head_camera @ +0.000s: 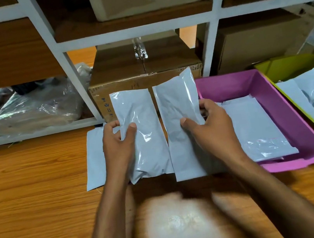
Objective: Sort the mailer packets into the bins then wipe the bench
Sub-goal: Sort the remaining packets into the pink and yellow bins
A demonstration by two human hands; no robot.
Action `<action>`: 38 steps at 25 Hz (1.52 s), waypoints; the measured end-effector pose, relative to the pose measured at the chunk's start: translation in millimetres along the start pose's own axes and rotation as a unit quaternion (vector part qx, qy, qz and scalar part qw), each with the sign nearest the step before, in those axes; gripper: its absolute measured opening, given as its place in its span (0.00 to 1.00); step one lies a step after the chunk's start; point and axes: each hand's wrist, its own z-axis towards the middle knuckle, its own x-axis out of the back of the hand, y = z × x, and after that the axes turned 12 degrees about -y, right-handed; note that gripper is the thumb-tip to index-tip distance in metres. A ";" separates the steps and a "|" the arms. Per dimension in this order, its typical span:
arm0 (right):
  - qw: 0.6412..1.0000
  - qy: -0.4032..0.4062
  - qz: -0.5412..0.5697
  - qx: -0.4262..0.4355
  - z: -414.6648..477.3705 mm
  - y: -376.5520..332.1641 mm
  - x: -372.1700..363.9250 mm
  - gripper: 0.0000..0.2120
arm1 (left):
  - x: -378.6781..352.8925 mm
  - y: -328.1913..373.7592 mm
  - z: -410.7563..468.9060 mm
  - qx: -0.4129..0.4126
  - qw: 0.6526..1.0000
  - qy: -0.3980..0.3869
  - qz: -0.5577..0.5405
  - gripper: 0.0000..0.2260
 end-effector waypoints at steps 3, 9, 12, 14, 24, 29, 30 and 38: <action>0.999 0.033 0.009 -0.003 -11.6 1.6 55.2 0.20 | -25.9 35.3 -17.3 -0.043 0.998 -0.028 -0.021 0.18; 0.993 0.095 -0.060 -0.037 -11.0 43.3 147.7 0.22 | -126.6 60.8 -26.5 -0.097 0.987 -0.124 0.044 0.22; 0.988 0.067 -0.117 -0.075 1.1 71.3 177.1 0.22 | -173.0 55.0 -22.2 -0.079 0.980 -0.150 0.101 0.24; 0.986 0.040 -0.136 -0.089 9.4 87.2 187.6 0.21 | -198.4 48.0 -19.0 -0.073 0.974 -0.152 0.151 0.25; 0.861 -0.059 -0.503 0.041 43.2 127.4 175.7 0.30 | -259.1 23.7 -12.1 -0.139 0.703 -0.098 0.690 0.29; 0.870 -0.146 -0.471 -0.013 39.3 133.0 176.7 0.13 | -261.1 16.1 -8.0 -0.063 0.665 -0.140 0.731 0.12; 0.888 -0.131 -0.440 0.000 40.0 135.3 178.5 0.15 | -260.2 16.0 -9.6 -0.080 0.685 -0.134 0.711 0.13; 0.998 -0.044 0.011 0.036 4.8 100.2 187.5 0.21 | -229.2 21.5 -73.0 -0.140 0.969 -0.030 0.199 0.19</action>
